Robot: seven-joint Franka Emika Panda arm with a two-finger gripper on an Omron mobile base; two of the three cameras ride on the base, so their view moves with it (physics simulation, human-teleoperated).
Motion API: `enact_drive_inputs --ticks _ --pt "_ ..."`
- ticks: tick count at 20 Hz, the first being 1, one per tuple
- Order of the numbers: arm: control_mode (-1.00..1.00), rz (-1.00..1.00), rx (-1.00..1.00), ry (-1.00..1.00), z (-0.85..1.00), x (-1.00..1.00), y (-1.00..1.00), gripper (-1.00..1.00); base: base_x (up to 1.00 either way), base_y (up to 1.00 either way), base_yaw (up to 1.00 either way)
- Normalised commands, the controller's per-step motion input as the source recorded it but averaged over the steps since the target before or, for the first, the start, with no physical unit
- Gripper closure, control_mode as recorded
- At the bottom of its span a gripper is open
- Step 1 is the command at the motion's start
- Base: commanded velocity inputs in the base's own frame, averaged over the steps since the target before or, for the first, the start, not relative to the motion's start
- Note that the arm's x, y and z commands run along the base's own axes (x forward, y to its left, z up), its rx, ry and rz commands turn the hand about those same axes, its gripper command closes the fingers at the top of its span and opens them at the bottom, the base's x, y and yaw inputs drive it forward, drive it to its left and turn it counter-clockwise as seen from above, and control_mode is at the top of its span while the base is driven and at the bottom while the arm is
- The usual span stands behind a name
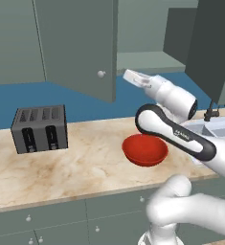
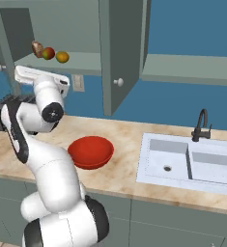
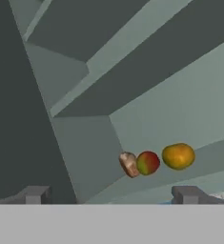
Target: Open the cabinet. Pick the orange and mango from the cabinet and place them into the bowl. Then close the cabinet.
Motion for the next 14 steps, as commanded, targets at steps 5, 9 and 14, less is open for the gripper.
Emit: enact_drive_inputs --ticks 5,9,14 --pt "-1.00 0.38 -0.10 0.05 -0.12 0.41 0.53 -1.00 0.00 0.00 0.00" --pt "-1.00 0.40 -0.12 0.03 -0.14 0.32 0.72 -1.00 0.00 0.00 0.00" --pt "-1.00 0.36 -0.16 0.00 -0.14 0.18 0.93 -1.00 0.00 0.00 0.00"
